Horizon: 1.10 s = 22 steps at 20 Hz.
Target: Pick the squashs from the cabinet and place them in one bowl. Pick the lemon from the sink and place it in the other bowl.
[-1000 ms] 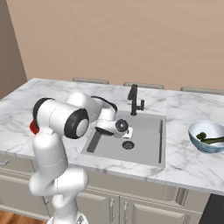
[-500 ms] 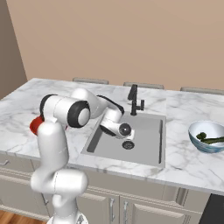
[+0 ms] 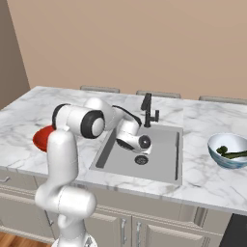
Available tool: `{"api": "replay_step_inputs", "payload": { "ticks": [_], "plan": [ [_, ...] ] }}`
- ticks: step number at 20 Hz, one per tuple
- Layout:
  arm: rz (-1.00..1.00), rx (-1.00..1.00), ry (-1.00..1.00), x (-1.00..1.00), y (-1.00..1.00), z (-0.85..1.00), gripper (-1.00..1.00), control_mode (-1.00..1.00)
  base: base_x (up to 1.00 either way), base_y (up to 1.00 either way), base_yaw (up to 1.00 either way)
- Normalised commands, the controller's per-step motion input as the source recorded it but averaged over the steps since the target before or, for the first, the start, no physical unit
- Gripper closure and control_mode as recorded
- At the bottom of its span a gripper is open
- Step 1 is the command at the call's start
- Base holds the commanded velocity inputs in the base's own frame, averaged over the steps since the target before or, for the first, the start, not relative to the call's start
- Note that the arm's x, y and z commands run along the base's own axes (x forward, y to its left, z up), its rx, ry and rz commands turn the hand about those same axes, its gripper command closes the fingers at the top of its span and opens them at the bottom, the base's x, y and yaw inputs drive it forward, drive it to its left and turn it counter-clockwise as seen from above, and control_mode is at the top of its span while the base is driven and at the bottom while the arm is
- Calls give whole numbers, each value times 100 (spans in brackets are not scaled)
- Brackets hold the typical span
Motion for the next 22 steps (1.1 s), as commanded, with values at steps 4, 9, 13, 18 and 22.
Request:
{"api": "replay_step_inputs", "payload": {
  "ticks": [4,9,13,18,22],
  "plan": [
    [3,0,12,13,0,-11,-100,-100,0,0,0],
    [5,0,1,27,0,0,-100,-100,0,0,0],
    [5,0,0,38,0,-1,-100,-100,0,0,0],
    [5,0,0,38,0,-27,-100,-100,0,0,0],
    [5,0,0,34,0,-48,-100,-100,0,0,0]
  ]
}}
